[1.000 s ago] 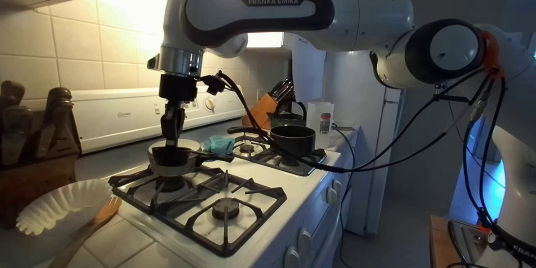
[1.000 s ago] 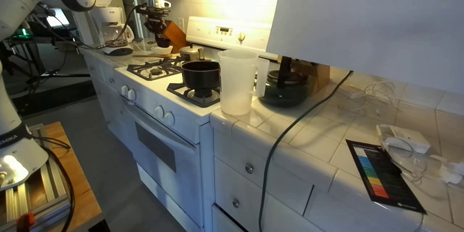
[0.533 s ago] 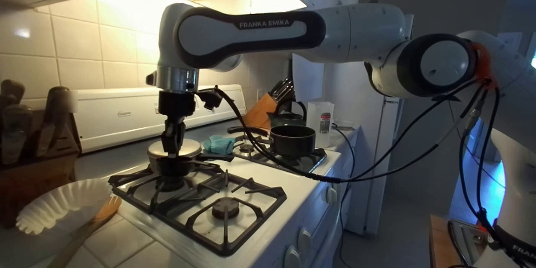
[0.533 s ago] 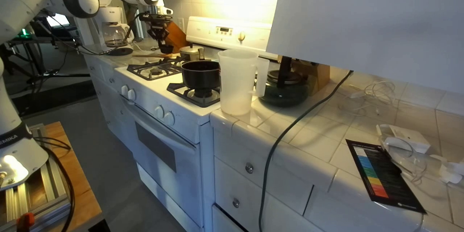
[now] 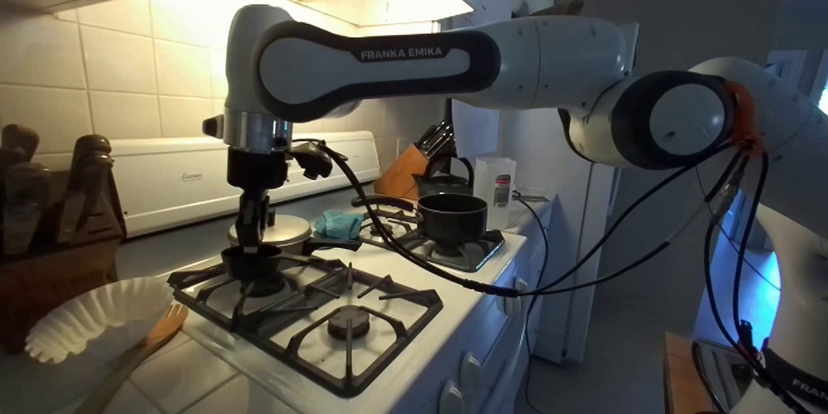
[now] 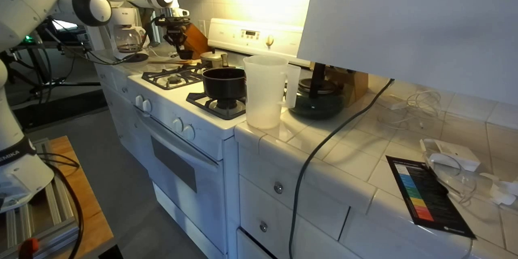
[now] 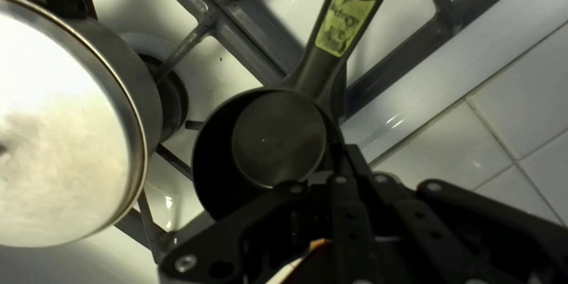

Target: Pick up the scooper, wipe it against the towel, then put it on the left counter

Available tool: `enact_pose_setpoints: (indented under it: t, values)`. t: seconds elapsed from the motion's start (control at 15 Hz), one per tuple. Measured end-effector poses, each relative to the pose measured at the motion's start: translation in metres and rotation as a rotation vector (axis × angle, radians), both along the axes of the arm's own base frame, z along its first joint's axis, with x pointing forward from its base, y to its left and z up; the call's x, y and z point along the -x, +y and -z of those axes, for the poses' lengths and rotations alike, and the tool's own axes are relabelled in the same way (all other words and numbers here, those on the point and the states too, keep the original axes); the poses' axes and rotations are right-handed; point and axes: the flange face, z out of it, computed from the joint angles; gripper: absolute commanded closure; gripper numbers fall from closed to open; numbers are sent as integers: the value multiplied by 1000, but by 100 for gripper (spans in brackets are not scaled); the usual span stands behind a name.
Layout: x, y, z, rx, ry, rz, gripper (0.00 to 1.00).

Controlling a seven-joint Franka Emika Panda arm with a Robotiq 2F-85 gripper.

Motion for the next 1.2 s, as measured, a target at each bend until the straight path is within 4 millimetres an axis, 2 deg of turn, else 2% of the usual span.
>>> enact_pose_setpoints:
  t: [0.73, 0.93, 1.2]
  values:
    - [41, 84, -20, -56, -57, -488, 99]
    - [54, 92, -17, -54, 2, -602, 97]
    - [54, 86, -22, -61, 25, -618, 97]
